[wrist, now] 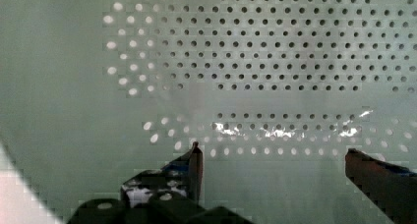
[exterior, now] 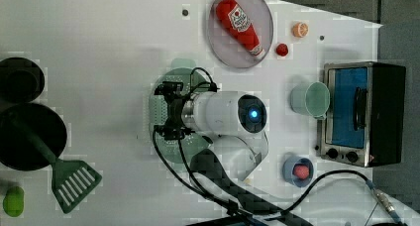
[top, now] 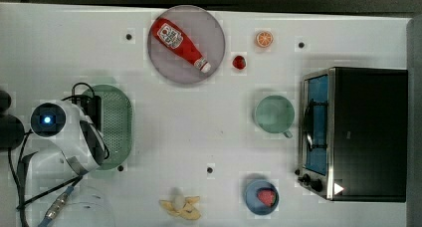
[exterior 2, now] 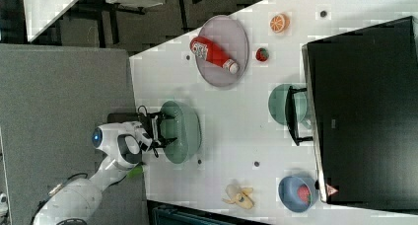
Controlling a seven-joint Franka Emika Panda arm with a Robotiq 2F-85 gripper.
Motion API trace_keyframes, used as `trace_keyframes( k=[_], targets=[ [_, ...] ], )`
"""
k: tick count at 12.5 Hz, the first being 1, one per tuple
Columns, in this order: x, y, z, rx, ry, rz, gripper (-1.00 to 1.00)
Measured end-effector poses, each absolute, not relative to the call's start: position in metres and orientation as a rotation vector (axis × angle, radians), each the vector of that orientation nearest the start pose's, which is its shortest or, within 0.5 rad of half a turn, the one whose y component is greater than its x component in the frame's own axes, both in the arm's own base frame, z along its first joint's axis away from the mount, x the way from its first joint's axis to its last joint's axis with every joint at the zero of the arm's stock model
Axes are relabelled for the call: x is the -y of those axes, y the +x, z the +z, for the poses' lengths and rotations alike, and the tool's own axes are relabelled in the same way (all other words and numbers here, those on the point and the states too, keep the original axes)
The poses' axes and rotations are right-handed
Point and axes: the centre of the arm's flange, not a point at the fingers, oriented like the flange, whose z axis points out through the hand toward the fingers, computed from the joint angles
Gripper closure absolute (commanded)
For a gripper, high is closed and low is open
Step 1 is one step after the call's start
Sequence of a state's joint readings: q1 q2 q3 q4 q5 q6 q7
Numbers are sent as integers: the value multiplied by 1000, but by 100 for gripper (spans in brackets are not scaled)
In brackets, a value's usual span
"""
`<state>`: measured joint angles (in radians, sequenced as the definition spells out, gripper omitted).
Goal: Drag strainer right to left.
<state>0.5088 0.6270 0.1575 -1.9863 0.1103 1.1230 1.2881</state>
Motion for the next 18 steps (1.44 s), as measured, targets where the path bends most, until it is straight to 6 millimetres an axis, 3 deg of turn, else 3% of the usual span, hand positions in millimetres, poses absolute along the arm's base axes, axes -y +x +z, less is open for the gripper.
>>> trace_keyframes(
  k=[4,7,11,13,14,16,18],
  targets=[
    [-400,475,136,-2144,-2169,232,-100],
    [-417,466,135,-2157,-2168,255,-100],
    [-403,461,140,-2089,-2338,168,-100],
    [-387,462,177,-2042,-2466,156,-100],
    [-379,469,208,-1976,-2535,158,-100],
    [-343,497,293,-1803,-2638,89,-100],
    [-274,532,399,-1668,-2661,17,-100]
  ],
)
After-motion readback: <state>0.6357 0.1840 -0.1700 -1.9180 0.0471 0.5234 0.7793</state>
